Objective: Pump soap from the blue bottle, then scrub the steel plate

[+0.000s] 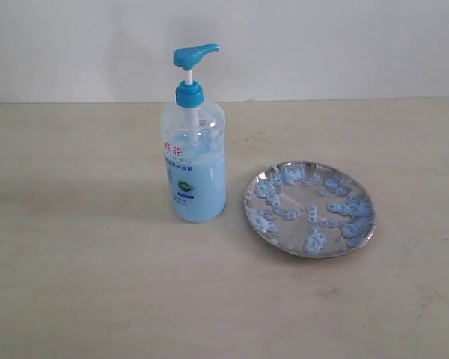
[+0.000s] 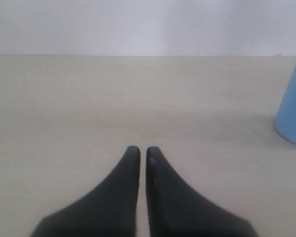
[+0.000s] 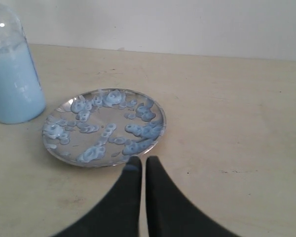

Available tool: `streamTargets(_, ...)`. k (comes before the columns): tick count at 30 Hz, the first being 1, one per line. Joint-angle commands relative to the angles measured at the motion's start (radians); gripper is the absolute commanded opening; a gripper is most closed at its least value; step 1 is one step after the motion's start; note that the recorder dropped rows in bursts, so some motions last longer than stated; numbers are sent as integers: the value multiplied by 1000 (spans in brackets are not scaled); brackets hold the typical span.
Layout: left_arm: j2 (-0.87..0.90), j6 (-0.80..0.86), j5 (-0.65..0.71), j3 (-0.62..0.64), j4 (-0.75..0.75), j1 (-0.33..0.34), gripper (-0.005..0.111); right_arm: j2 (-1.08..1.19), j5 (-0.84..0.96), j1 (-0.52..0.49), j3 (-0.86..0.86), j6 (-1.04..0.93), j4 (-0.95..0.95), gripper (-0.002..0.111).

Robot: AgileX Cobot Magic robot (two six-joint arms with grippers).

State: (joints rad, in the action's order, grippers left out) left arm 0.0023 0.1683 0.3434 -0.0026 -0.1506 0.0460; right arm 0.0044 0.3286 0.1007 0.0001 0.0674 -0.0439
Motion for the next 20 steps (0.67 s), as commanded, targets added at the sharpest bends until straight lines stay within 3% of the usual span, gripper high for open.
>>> streamTargets(1,-2,8,-7,3,-11,3,4,-4,-7,-66,0,1,-2,0)
streamTargets(20,-2,8,-7,3,-11,3,4,-4,-7,-91,0,1,-2,0)
